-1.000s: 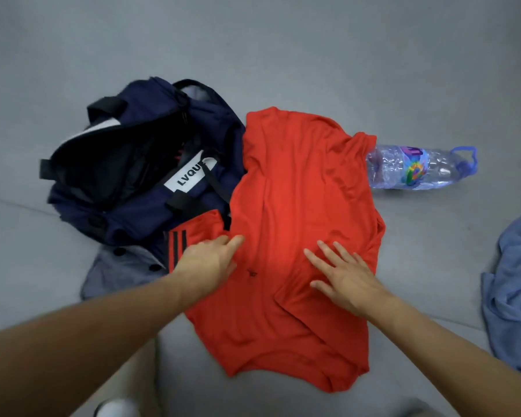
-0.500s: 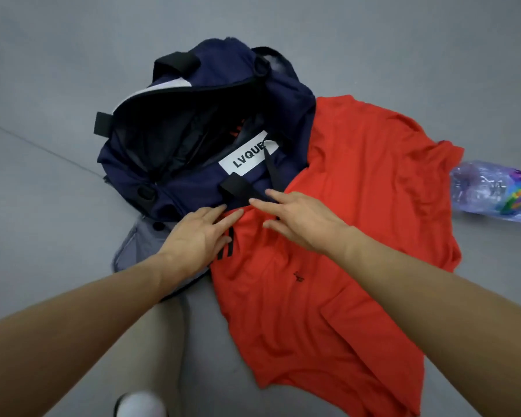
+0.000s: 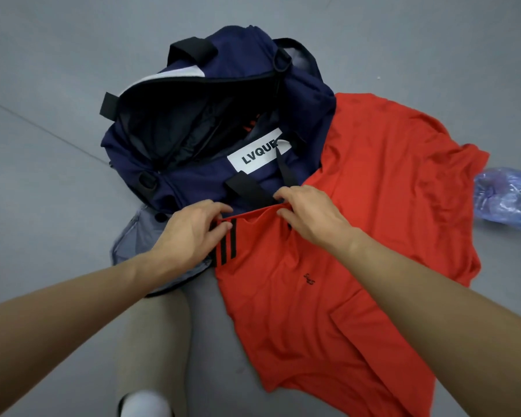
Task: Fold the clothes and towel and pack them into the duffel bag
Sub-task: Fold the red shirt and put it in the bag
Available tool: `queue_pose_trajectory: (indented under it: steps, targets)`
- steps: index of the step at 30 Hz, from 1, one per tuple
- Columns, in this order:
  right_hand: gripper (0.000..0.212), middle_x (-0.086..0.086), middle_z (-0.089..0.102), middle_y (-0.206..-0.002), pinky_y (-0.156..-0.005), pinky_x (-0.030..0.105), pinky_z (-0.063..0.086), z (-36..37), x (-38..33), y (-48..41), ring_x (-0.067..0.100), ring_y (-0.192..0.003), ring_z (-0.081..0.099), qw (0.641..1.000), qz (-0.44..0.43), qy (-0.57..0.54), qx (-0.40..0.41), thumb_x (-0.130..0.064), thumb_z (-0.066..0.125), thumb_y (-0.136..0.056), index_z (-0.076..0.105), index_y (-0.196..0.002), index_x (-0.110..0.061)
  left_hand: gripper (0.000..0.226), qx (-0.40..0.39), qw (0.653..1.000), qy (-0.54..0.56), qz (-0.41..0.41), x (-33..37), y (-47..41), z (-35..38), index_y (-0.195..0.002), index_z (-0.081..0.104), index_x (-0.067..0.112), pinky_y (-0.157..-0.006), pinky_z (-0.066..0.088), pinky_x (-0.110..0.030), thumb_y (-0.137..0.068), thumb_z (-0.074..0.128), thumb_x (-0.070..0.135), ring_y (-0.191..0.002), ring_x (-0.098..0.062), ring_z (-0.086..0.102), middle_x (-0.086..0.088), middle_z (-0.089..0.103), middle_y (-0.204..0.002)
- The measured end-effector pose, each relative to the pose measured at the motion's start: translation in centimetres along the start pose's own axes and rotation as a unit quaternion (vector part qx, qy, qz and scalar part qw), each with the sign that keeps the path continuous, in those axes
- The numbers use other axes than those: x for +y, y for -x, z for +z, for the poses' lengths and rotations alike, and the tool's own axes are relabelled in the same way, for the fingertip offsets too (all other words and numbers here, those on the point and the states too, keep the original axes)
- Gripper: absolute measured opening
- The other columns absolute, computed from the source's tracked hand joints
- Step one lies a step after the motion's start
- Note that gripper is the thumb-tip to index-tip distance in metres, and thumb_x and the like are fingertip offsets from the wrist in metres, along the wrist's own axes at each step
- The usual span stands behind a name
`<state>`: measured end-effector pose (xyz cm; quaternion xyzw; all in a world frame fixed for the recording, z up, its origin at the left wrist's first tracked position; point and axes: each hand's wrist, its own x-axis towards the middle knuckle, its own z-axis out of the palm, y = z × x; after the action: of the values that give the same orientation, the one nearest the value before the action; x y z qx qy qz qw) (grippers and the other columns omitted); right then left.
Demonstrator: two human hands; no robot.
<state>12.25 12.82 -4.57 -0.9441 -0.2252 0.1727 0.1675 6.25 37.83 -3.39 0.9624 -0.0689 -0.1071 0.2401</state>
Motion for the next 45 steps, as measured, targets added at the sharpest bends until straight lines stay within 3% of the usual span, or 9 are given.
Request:
queue_pose_trajectory:
  steps: [4, 7, 11, 17, 23, 31, 37, 40, 45]
  targets:
    - [0.021, 0.001, 0.068, -0.104, -0.082, 0.042, 0.05, -0.5, -0.2, 1.4, 0.028, -0.102, 0.063, 1.0, -0.011, 0.016, 0.015, -0.032, 0.055, -0.098, 0.065, -0.113, -0.021, 0.022, -0.004, 1.0, 0.028, 0.014, 0.6, 2.0, -0.5, -0.095, 0.068, 0.032, -0.068, 0.047, -0.026, -0.092, 0.053, 0.047, -0.077, 0.0, 0.056, 0.016, 0.06, -0.083]
    - [0.022, -0.002, 0.07, -0.102, -0.079, 0.042, 0.051, -1.0, 0.1, 2.3, 0.027, -0.1, 0.064, 0.999, -0.016, 0.028, 0.042, -0.035, 0.051, -0.1, 0.067, -0.113, -0.026, 0.021, -0.003, 0.998, 0.049, 0.034, 2.4, 3.1, -0.7, -0.09, 0.062, 0.033, -0.065, 0.042, -0.019, -0.092, 0.048, 0.049, -0.078, 0.0, 0.058, 0.017, 0.06, -0.08]
    - [0.024, -0.003, 0.066, -0.112, -0.073, 0.042, 0.053, -1.6, 1.5, 4.3, 0.026, -0.1, 0.065, 0.997, -0.041, 0.011, 0.059, -0.025, 0.055, -0.097, 0.068, -0.116, -0.028, 0.016, -0.015, 0.994, 0.072, 0.086, 6.3, 4.0, -0.2, -0.088, 0.057, 0.03, -0.061, 0.047, -0.029, -0.094, 0.05, 0.044, -0.068, -0.006, 0.059, 0.012, 0.06, -0.071]
    - [0.027, -0.003, 0.06, -0.116, -0.067, 0.043, 0.054, -2.3, 4.0, 9.3, 0.029, -0.091, 0.066, 0.998, -0.047, 0.002, 0.051, -0.018, 0.05, -0.091, 0.065, -0.113, -0.026, 0.02, -0.088, 0.978, 0.074, 0.176, 12.1, 5.4, 3.0, -0.098, 0.053, 0.03, -0.058, 0.046, -0.033, -0.092, 0.048, 0.049, -0.065, -0.013, 0.057, 0.007, 0.062, -0.071]
    - [0.026, -0.005, 0.059, -0.117, -0.069, 0.041, 0.054, -1.1, 6.9, 13.5, 0.026, -0.092, 0.066, 0.999, -0.008, 0.018, 0.031, -0.018, 0.055, -0.093, 0.064, -0.116, -0.028, 0.026, -0.174, 0.962, 0.056, 0.203, 15.6, 6.2, 7.5, -0.114, 0.044, 0.034, -0.076, 0.049, -0.038, -0.094, 0.045, 0.051, -0.091, -0.018, 0.061, 0.006, 0.065, -0.098]
    - [0.03, -0.004, 0.066, -0.111, -0.076, 0.04, 0.057, 3.6, 7.8, 16.1, 0.024, -0.094, 0.058, 0.996, 0.037, 0.034, 0.079, -0.019, 0.057, -0.09, 0.07, -0.116, -0.026, 0.038, -0.281, 0.932, 0.033, 0.225, 14.8, 6.0, 10.5, -0.131, 0.046, 0.041, -0.08, 0.041, -0.019, -0.095, 0.051, 0.052, -0.096, 0.0, 0.055, 0.018, 0.057, -0.108]
    - [0.049, 0.003, 0.048, -0.149, -0.109, 0.041, 0.04, 5.1, 6.0, 18.8, 0.026, -0.141, 0.038, 0.995, 0.031, 0.044, 0.085, -0.026, 0.044, -0.088, 0.059, -0.134, -0.024, 0.027, -0.121, 0.923, -0.056, 0.362, 12.2, 5.3, 11.6, -0.116, 0.066, 0.027, -0.072, 0.051, -0.028, -0.095, 0.049, 0.032, -0.082, -0.014, 0.058, 0.009, 0.062, -0.104]
    - [0.053, 0.006, 0.032, -0.161, -0.122, 0.042, 0.023, 6.0, 5.2, 19.5, 0.025, -0.152, 0.021, 0.996, 0.023, 0.049, 0.074, -0.038, 0.044, -0.099, 0.044, -0.148, -0.018, 0.039, -0.089, 0.912, -0.093, 0.39, 10.5, 5.3, 12.9, -0.129, 0.063, 0.021, -0.087, 0.055, -0.037, -0.093, 0.051, 0.025, -0.111, -0.023, 0.062, -0.001, 0.063, -0.126]
    - [0.069, 0.006, 0.017, -0.167, -0.122, 0.052, 0.019, 8.0, 4.3, 20.1, 0.025, -0.154, 0.009, 0.995, 0.06, 0.073, 0.013, -0.05, 0.038, -0.099, 0.025, -0.158, -0.016, 0.056, -0.09, 0.9, -0.182, 0.384, 8.4, 6.2, 13.8, -0.151, 0.043, 0.011, -0.116, 0.024, -0.045, -0.106, 0.024, 0.038, -0.146, -0.032, 0.034, -0.013, 0.036, -0.159]
